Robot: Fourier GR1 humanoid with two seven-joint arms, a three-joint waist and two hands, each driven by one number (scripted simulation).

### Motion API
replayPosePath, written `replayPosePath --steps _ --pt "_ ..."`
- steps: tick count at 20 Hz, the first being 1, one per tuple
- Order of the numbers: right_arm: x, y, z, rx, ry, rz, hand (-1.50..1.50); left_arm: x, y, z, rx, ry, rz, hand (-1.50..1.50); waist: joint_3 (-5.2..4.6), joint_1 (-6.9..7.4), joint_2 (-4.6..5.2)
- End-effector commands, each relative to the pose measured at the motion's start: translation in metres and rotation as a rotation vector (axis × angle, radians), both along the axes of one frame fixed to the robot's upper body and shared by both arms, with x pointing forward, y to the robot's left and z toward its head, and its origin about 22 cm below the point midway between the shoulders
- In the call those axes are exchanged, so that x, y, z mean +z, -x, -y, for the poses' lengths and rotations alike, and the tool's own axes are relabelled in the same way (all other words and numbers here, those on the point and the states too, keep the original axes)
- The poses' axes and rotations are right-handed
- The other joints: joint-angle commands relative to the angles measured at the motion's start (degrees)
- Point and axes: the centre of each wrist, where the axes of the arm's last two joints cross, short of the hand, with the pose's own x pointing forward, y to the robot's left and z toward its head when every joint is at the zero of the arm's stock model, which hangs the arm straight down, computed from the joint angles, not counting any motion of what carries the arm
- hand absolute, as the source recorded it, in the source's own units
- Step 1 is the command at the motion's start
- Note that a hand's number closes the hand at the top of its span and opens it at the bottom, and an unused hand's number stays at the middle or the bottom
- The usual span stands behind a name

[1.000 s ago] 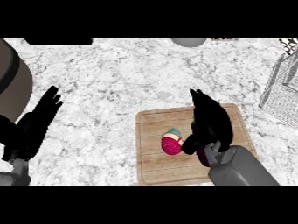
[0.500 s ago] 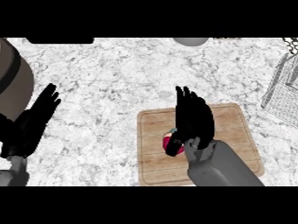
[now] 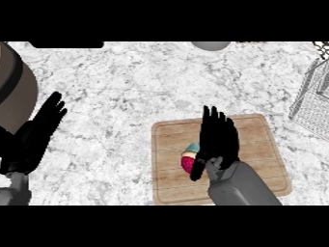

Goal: Pick the eggplant from the cutting board and place it in the tiered basket

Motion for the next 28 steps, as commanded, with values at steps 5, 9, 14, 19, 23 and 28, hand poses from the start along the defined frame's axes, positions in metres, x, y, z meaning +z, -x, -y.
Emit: replayPosePath --steps 5,9,14,19,23,28 --pt "-0.016 0.016 0.016 -0.138 0.161 -0.026 -1.50 0.007 0.013 -0.006 -0.011 -0.001 0.002 0.00 0.04 0.10 -0.03" --pt "-0.024 0.009 0.007 -0.135 0.194 -0.014 -1.50 -0.008 0.013 0.000 0.008 -0.002 0.014 0.00 0.03 0.25 0.12" --pt "-0.032 0.004 0.017 -0.144 0.194 -0.099 -1.50 0.009 0.008 -0.002 -0.017 -0.001 0.004 0.00 0.06 0.48 0.10" --pt "-0.047 0.010 0.033 -0.075 0.163 -0.206 1.50 -0.002 0.008 0.006 -0.010 -0.003 0.022 0.00 0.05 0.21 0.13" --pt "-0.048 0.004 0.020 -0.026 0.232 -0.210 1.50 -0.003 -0.001 0.003 -0.002 0.000 0.010 0.00 0.03 0.25 0.19" --pt "-0.054 0.009 0.015 0.014 0.295 -0.138 1.50 -0.008 0.005 -0.005 0.004 -0.004 0.006 0.00 0.04 0.45 0.16"
